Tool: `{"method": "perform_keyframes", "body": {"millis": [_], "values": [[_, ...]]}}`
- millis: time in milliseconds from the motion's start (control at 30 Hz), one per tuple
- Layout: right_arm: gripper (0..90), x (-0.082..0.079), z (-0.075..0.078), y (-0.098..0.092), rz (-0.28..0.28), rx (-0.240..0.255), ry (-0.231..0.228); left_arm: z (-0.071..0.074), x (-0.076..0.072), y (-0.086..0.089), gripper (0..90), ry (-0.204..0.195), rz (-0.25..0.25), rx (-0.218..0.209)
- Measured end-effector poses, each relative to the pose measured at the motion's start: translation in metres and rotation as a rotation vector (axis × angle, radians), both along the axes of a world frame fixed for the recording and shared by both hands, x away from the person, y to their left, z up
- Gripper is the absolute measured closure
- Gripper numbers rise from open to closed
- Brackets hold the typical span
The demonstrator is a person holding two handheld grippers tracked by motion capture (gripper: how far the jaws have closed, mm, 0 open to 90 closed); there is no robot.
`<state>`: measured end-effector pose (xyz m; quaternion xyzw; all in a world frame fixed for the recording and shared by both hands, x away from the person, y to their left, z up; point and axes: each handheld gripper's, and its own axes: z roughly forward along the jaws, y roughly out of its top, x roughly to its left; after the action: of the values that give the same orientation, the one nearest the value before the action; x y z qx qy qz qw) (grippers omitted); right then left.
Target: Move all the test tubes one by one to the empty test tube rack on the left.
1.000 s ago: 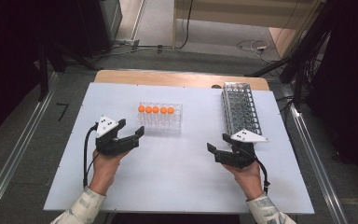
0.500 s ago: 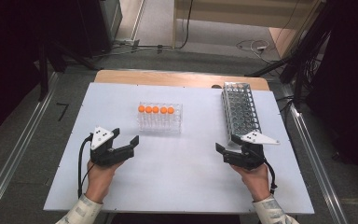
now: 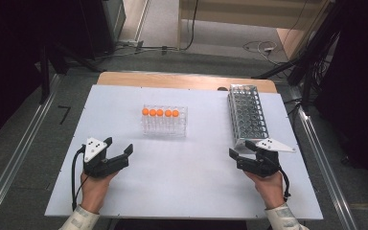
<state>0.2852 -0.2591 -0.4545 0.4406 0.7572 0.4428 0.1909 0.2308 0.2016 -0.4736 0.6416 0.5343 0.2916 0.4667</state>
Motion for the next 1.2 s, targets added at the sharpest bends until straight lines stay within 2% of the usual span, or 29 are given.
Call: {"method": "perform_keyframes", "body": {"millis": [133, 300, 733, 933, 1200], "values": [[24.5, -0.001, -0.001, -0.006, -0.009, 0.0, -0.002, -0.002, -0.004, 0.003, 20.9, -0.006, 0.014, 0.0], [24.5, -0.003, -0.002, -0.012, -0.024, -0.001, -0.002, -0.005, -0.008, 0.009, 20.9, 0.011, 0.011, -0.031], [24.3, -0.012, -0.003, -0.031, -0.068, -0.002, -0.01, -0.008, -0.018, 0.027, 20.9, 0.018, 0.054, -0.046], [24.2, -0.015, -0.004, -0.053, -0.133, 0.006, -0.013, -0.009, -0.023, 0.035, 20.9, 0.01, 0.094, 0.0], [24.1, -0.021, -0.012, -0.098, -0.278, -0.016, -0.017, -0.014, -0.028, 0.053, 20.1, 0.034, 0.141, 0.013]]}}
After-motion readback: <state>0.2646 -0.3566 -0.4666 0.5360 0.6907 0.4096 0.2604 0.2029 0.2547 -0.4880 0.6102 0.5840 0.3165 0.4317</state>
